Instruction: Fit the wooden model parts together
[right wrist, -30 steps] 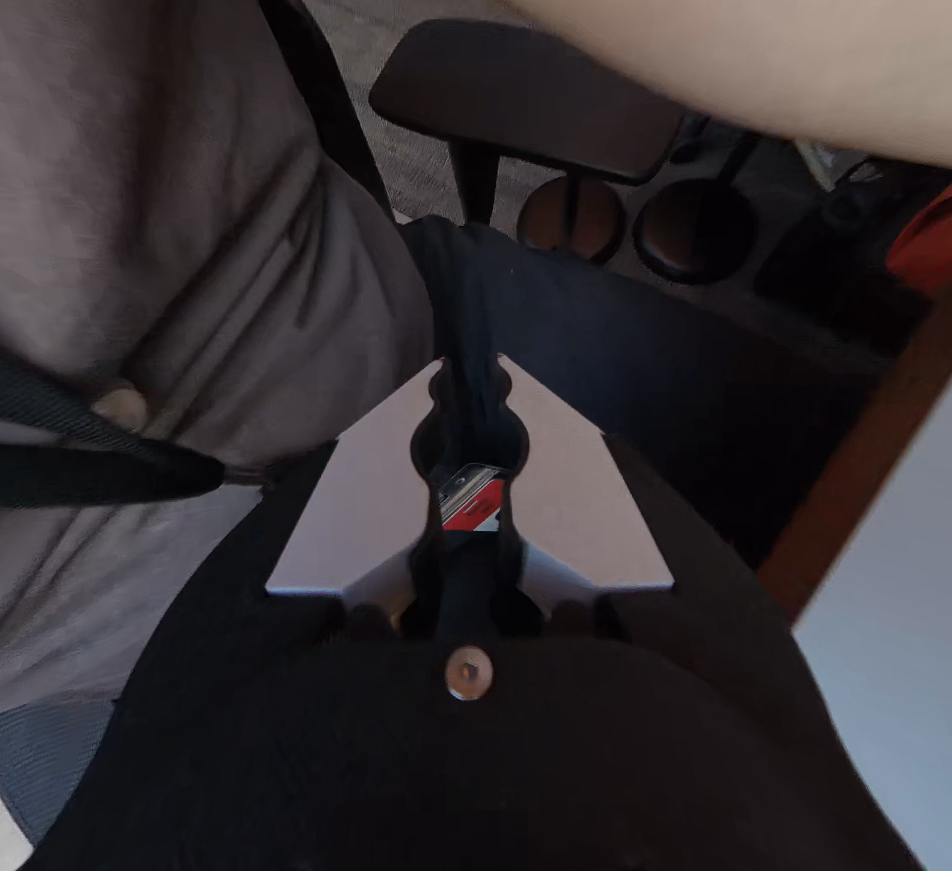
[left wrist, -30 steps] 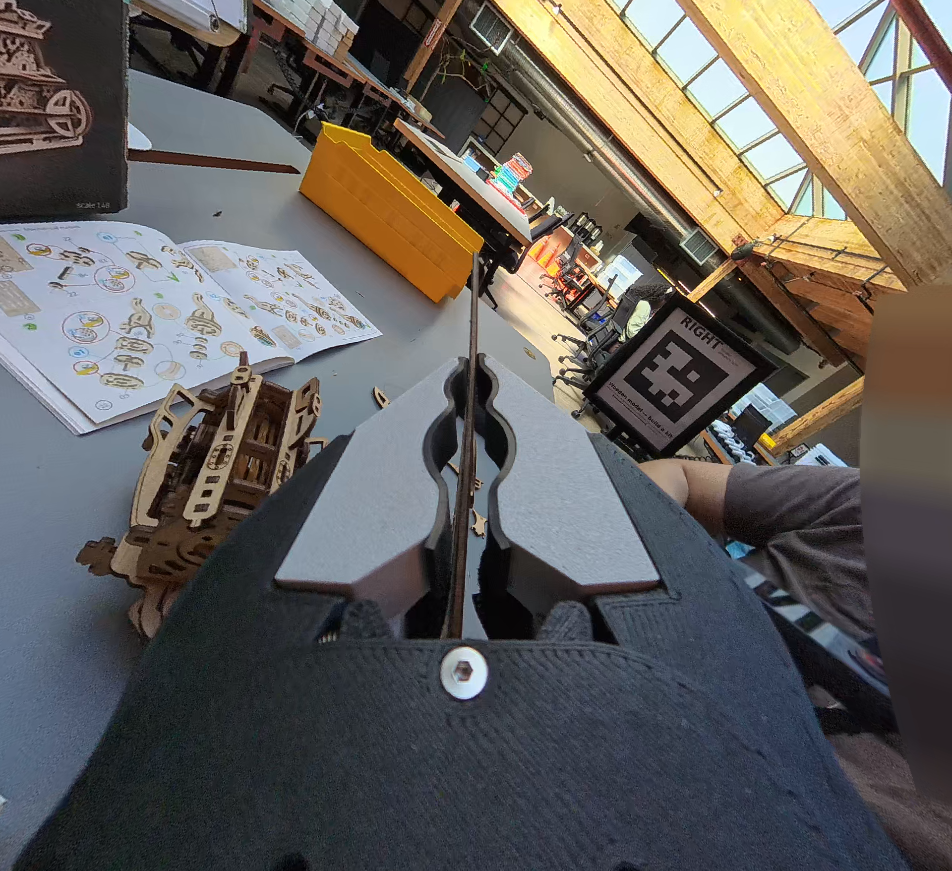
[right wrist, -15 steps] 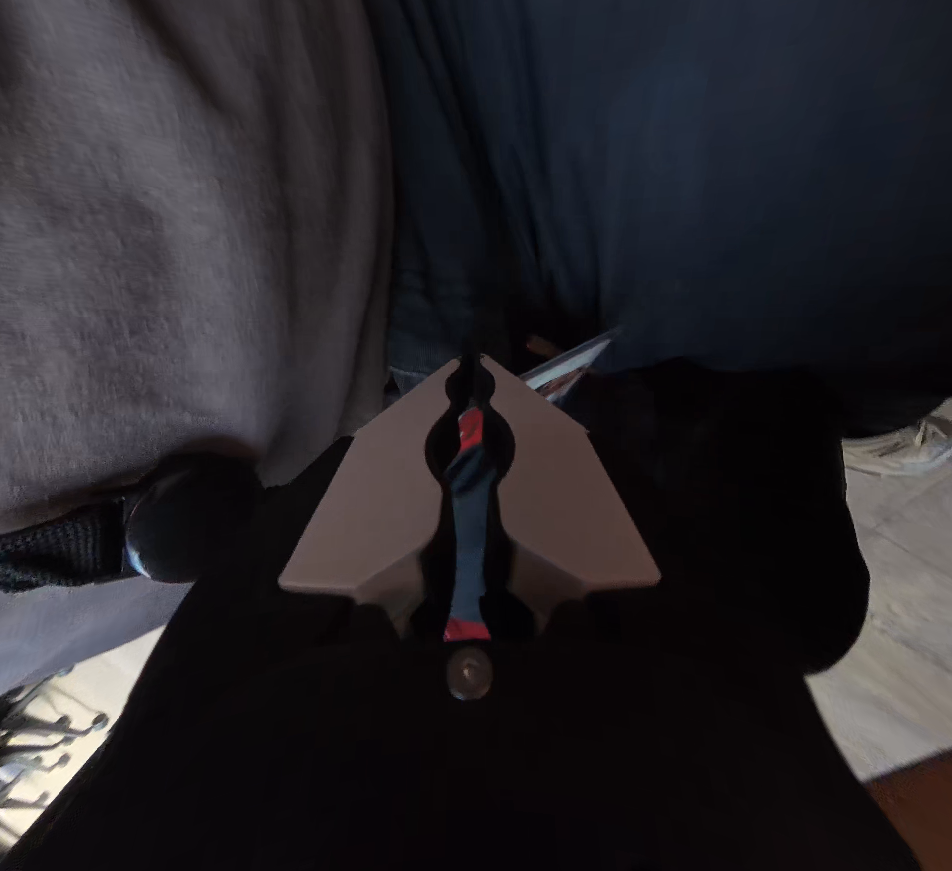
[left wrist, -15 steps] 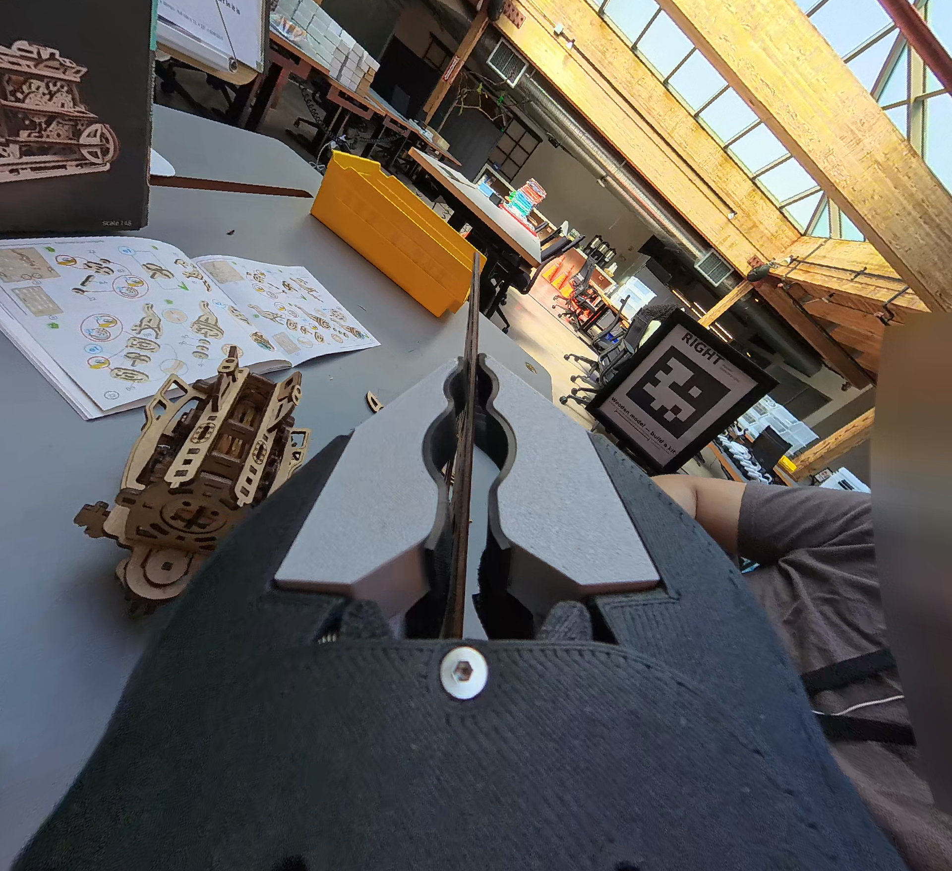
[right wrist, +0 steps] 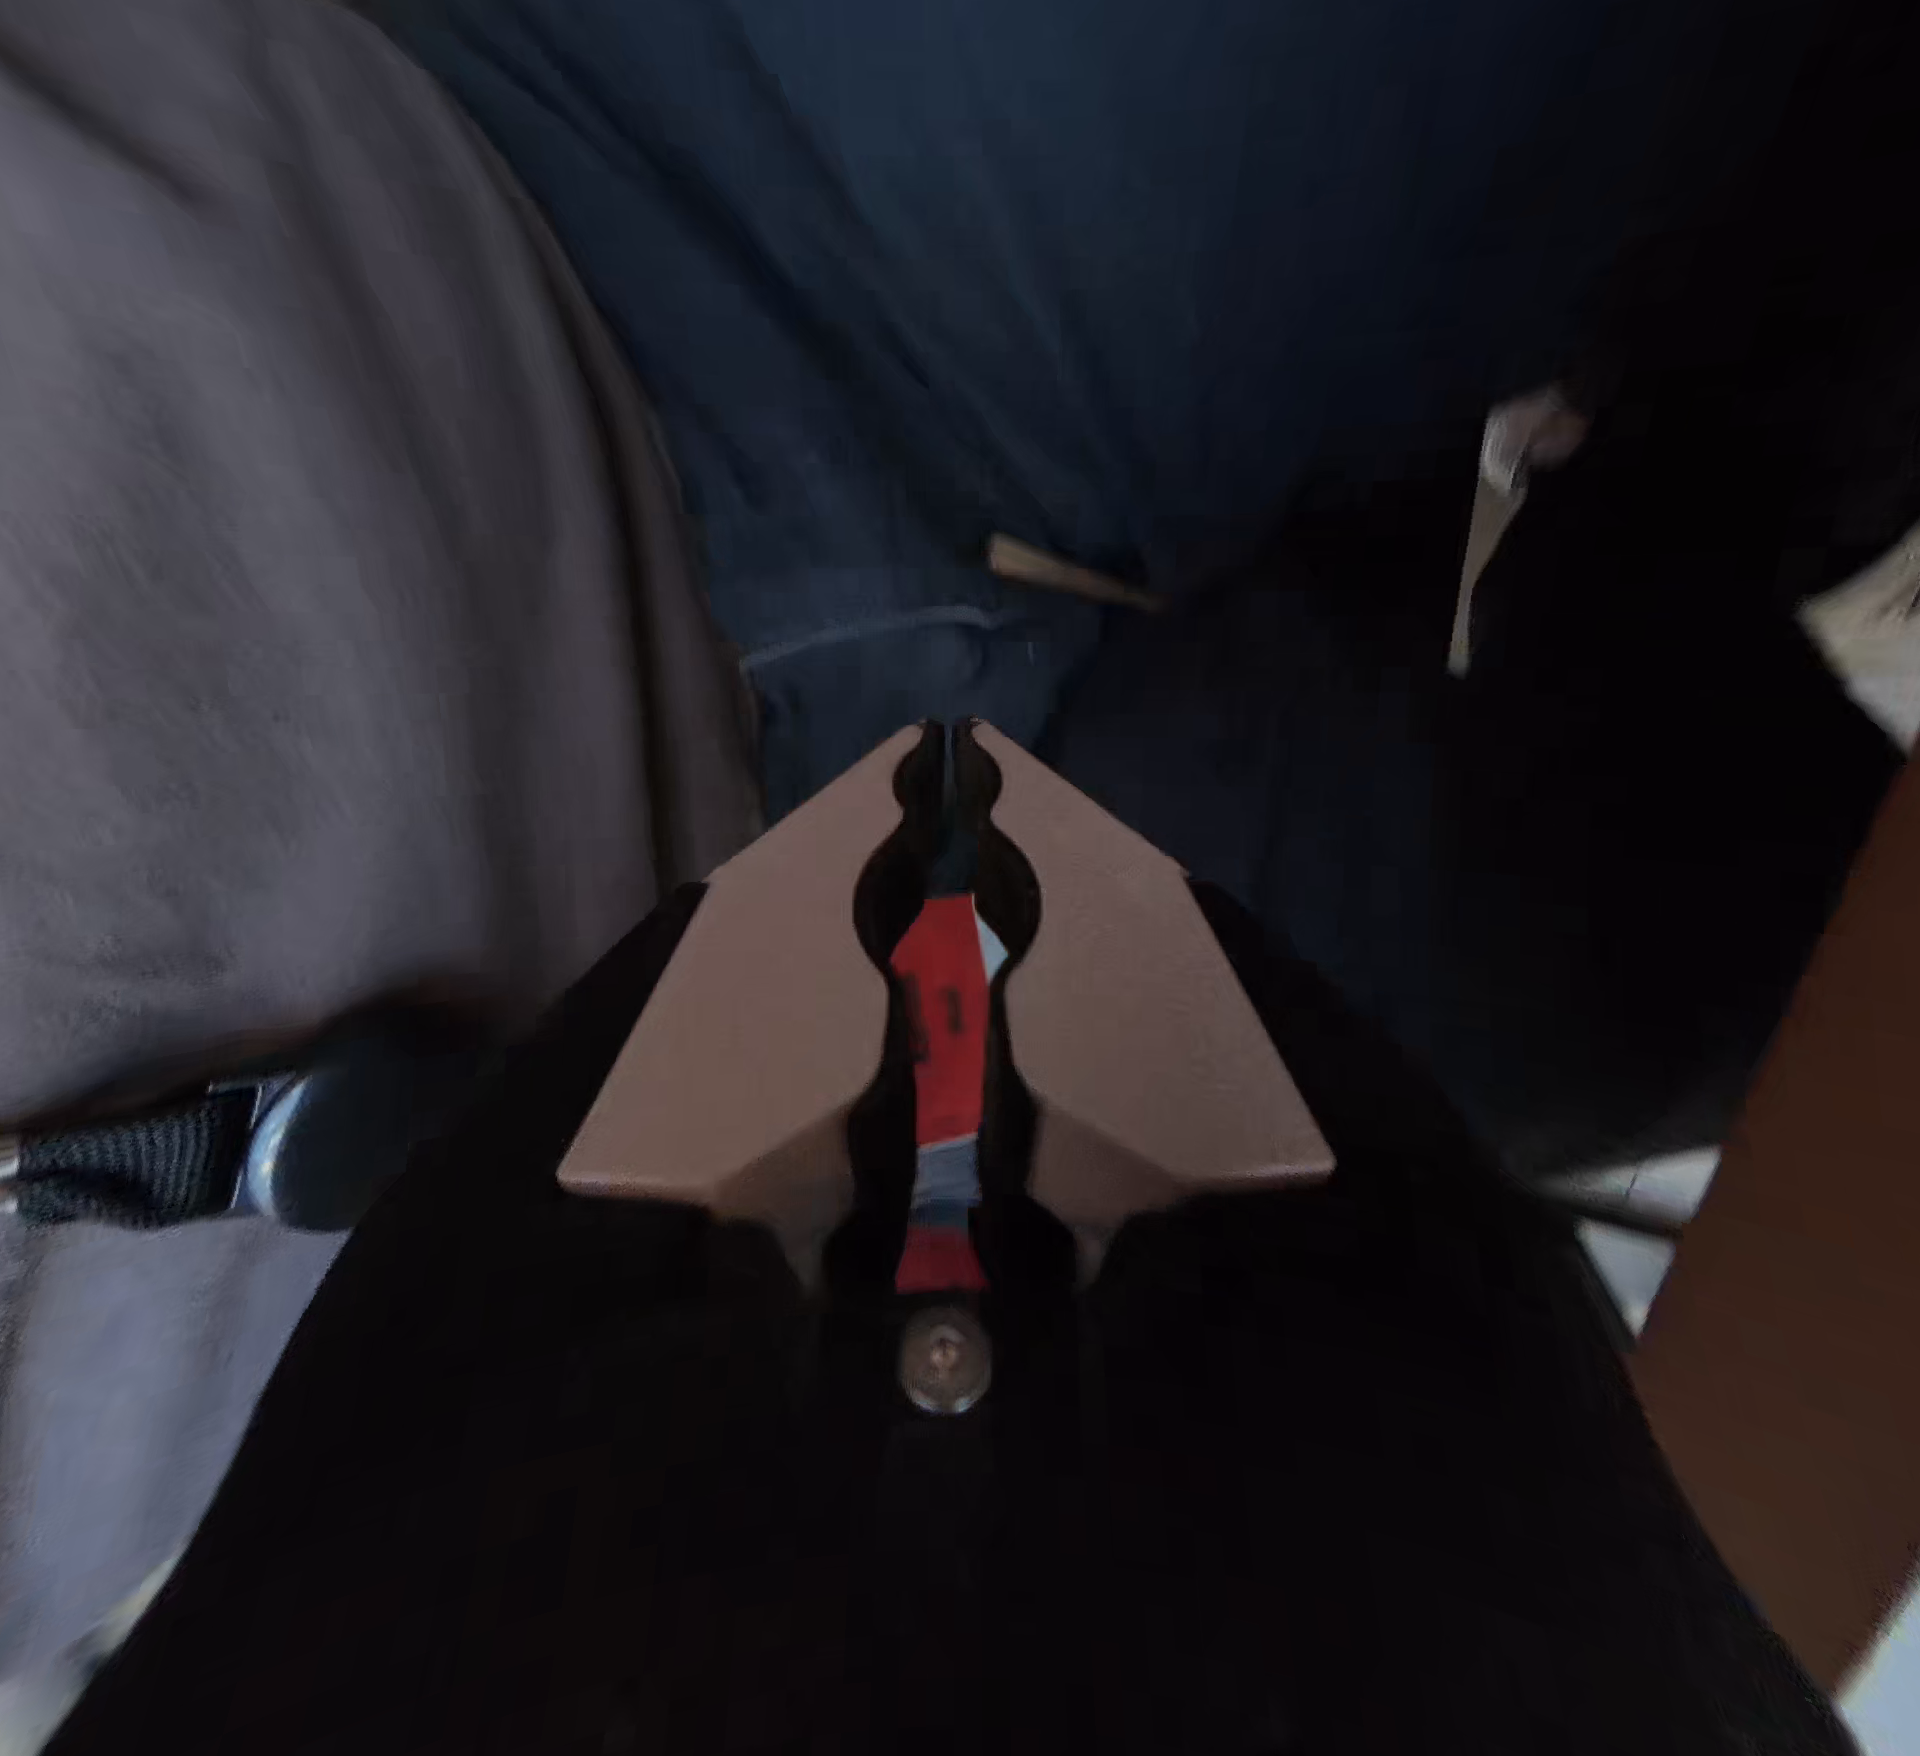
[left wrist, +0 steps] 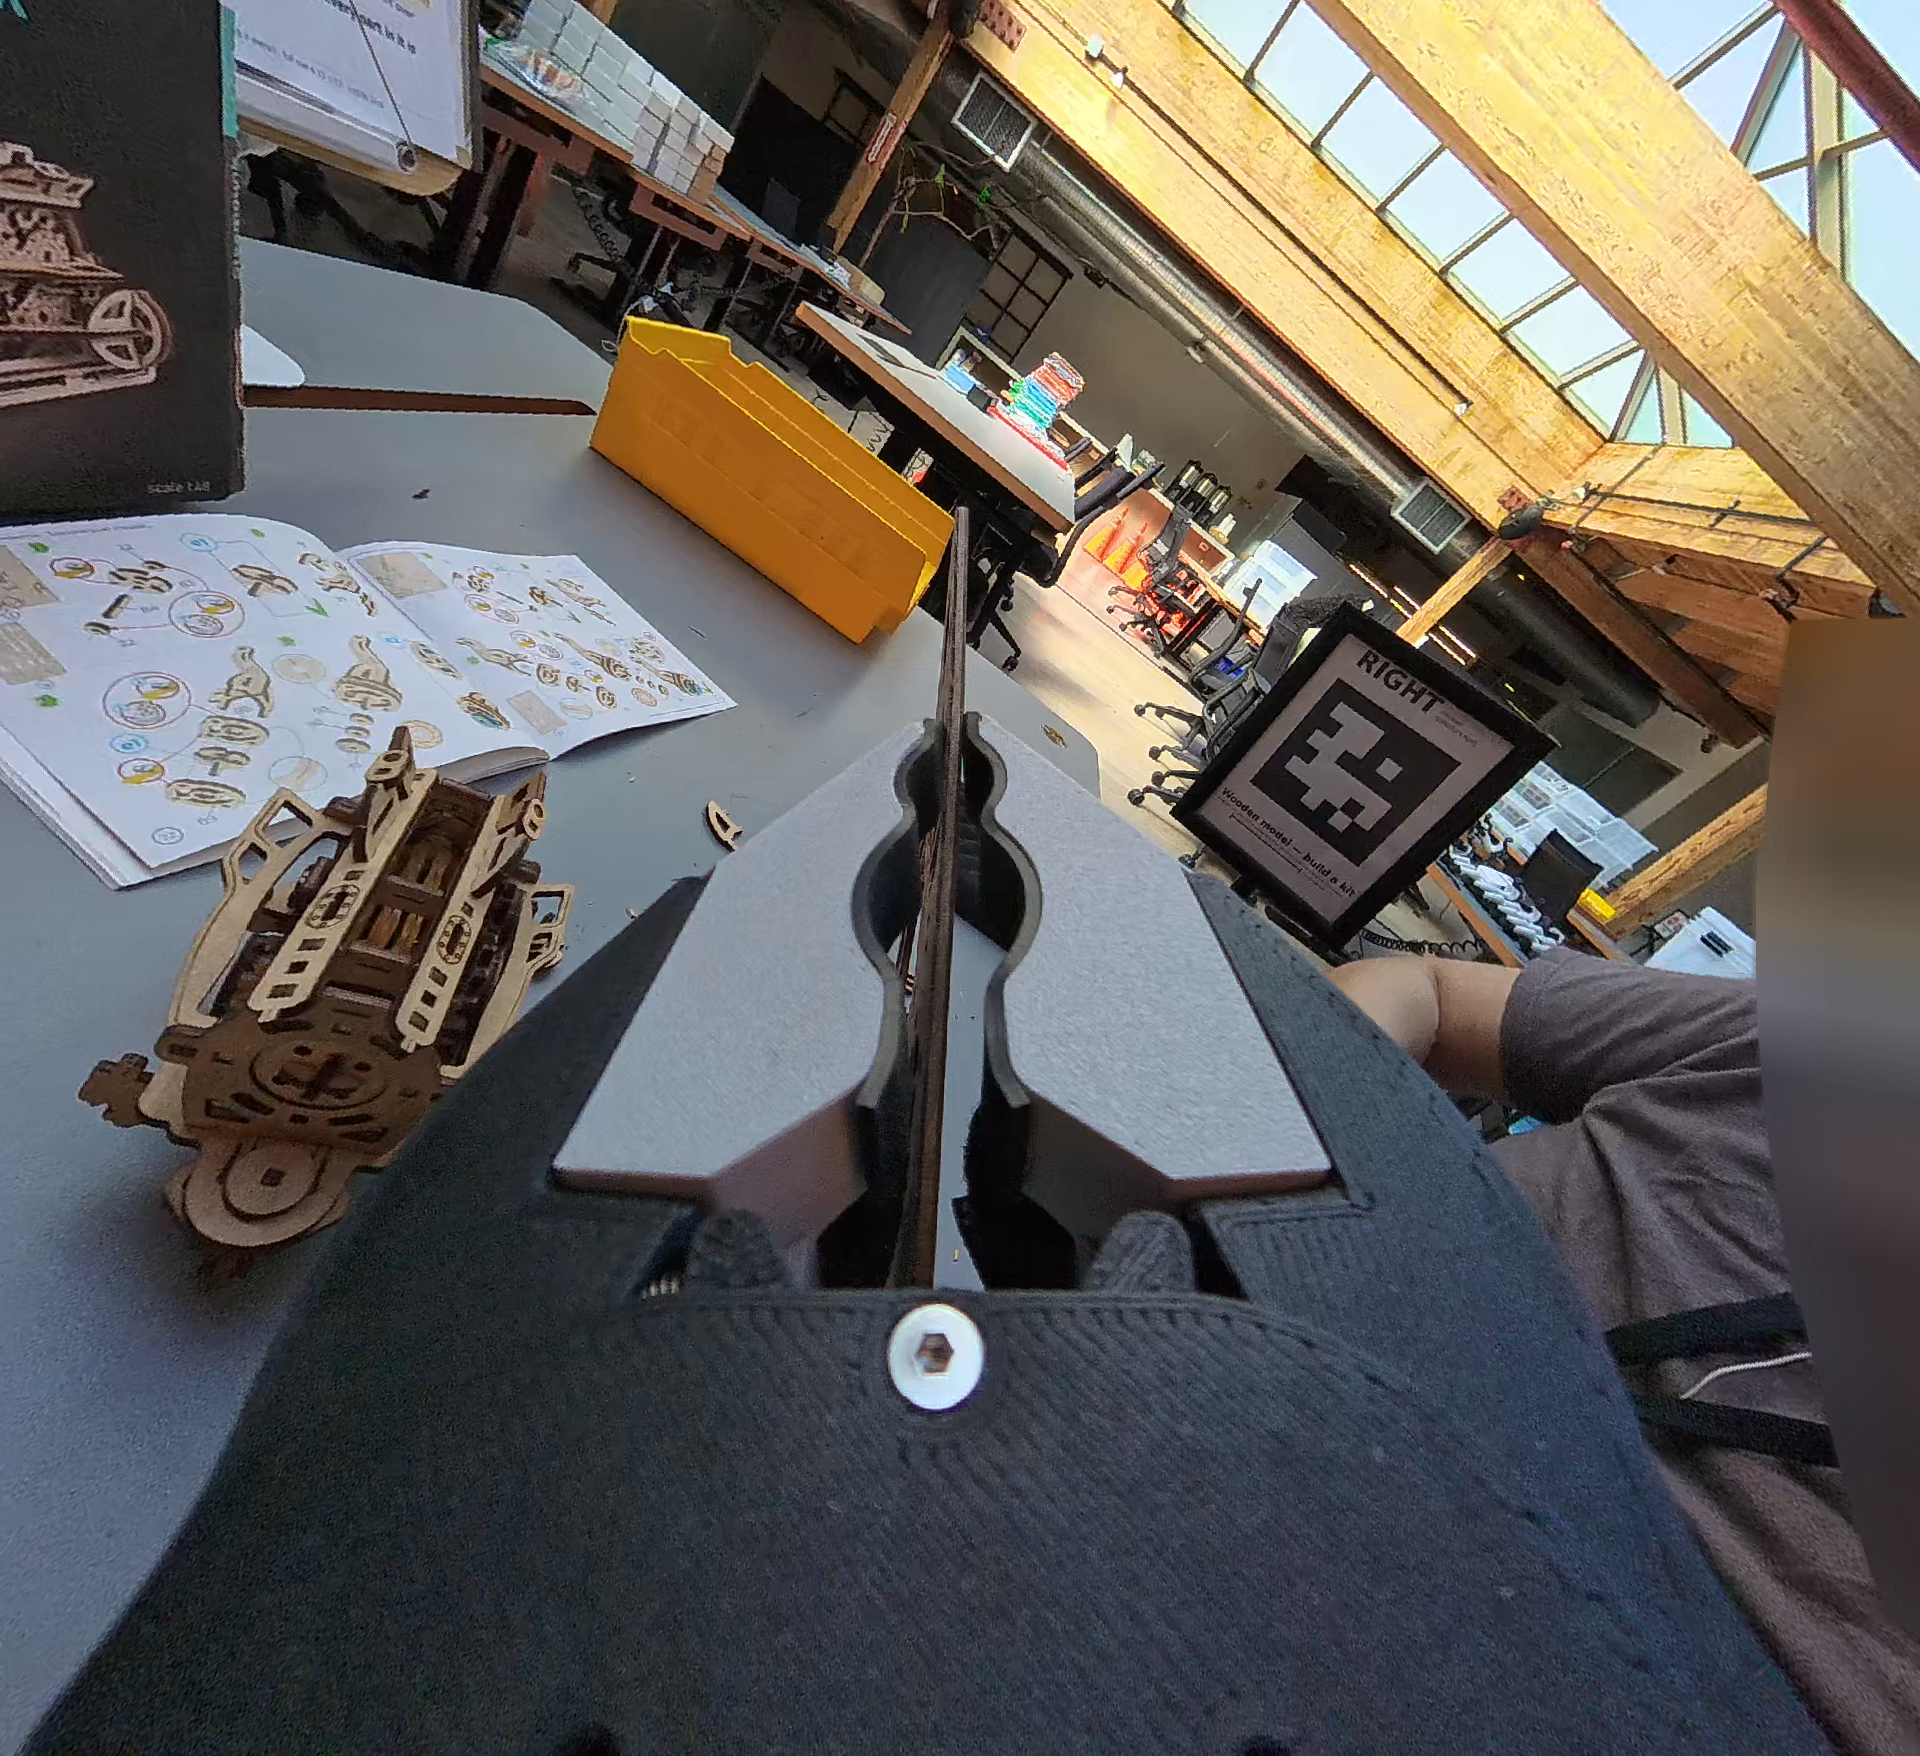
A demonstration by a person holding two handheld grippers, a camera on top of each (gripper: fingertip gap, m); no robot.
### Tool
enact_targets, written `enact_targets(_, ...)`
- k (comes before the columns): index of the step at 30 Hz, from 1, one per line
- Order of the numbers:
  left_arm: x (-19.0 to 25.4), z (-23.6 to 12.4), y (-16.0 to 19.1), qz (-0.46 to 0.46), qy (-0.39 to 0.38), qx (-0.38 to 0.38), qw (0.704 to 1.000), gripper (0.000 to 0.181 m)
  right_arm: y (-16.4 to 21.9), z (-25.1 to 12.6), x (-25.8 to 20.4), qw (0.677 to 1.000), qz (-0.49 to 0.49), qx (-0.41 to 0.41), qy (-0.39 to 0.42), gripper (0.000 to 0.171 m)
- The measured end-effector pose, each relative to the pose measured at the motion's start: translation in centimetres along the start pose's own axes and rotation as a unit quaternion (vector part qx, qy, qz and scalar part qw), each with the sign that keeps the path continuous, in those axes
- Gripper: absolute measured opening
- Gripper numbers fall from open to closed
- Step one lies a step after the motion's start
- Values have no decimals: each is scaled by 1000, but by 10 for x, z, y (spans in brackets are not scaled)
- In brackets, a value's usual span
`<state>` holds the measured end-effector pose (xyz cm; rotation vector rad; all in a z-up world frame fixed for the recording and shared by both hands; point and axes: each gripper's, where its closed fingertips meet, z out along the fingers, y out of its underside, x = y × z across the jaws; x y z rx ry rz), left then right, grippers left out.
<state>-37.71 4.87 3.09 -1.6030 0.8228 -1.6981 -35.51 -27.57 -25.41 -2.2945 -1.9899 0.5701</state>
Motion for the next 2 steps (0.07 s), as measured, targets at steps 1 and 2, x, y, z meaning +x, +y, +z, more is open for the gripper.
enact_targets(1, 1, 0, 0, 1, -1, -1, 1000, 0, -15, 6, 1, 999, -45, 26, 5, 0)
enact_targets(2, 1, 1, 0, 0, -2, -2, 1000, 0, -23, 15, 6, 996, -85, 30, 20, 2)
